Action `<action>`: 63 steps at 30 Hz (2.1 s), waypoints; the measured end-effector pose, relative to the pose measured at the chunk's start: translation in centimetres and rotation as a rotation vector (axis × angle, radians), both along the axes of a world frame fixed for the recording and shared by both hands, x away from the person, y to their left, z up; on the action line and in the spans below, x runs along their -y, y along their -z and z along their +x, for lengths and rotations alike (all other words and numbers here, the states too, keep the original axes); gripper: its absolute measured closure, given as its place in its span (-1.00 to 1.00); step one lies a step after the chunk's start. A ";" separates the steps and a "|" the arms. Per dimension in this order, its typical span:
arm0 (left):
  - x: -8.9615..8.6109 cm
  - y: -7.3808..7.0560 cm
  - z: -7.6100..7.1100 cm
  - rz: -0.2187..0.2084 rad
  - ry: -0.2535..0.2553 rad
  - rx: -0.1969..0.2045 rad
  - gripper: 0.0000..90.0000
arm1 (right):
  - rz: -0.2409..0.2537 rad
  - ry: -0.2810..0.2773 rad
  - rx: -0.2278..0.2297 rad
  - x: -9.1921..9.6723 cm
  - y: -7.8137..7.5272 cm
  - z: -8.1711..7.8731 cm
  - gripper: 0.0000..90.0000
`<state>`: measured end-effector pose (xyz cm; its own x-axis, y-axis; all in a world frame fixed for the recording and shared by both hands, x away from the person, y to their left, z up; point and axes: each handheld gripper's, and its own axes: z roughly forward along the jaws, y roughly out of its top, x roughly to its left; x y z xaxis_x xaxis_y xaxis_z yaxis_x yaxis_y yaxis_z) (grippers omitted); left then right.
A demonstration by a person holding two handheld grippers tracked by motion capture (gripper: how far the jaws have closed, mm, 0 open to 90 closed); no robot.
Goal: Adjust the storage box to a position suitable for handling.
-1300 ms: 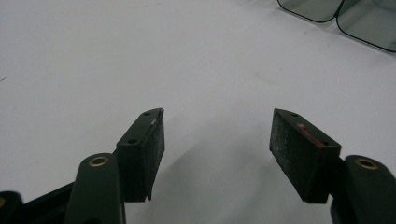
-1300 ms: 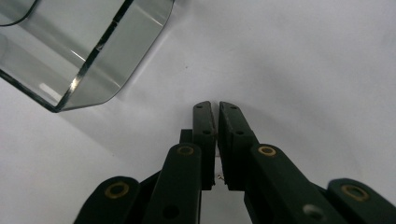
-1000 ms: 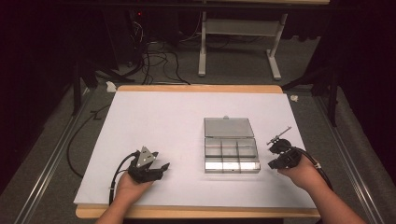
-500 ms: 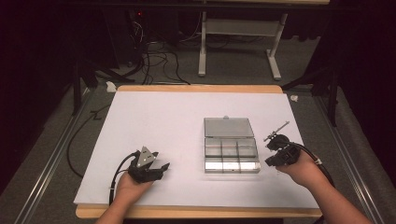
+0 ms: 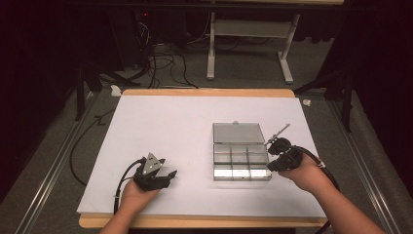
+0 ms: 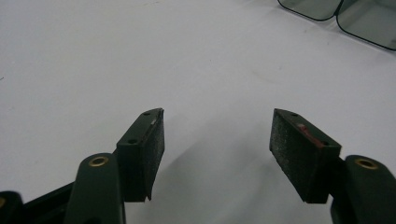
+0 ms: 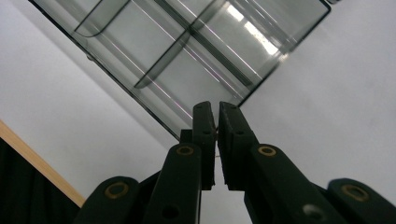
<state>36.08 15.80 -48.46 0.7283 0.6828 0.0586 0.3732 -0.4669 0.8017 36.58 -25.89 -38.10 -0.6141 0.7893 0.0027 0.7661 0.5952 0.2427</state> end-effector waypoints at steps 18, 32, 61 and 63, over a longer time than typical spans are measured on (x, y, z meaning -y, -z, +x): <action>-0.1 0.0 0.0 -0.007 -0.003 0.000 -0.21 | -0.007 -0.055 -0.009 -3.0 0.8 1.0 0.93; -0.1 0.0 0.0 -0.012 -0.002 0.000 -0.21 | 0.002 -0.080 -0.024 -5.5 1.7 1.8 0.93; -0.1 0.0 0.0 -0.014 0.000 -0.003 -0.21 | 0.006 -0.151 -0.050 -7.9 5.2 2.8 0.92; -0.1 0.0 0.0 -0.013 0.000 -0.002 -0.21 | 0.005 -0.149 -0.054 -8.0 5.3 2.7 0.92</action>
<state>36.11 15.90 -48.46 0.7286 0.6833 0.0481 0.3747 -0.4564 0.8071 39.32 -17.92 -43.38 -0.7234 0.6891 0.0428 0.6812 0.7022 0.2070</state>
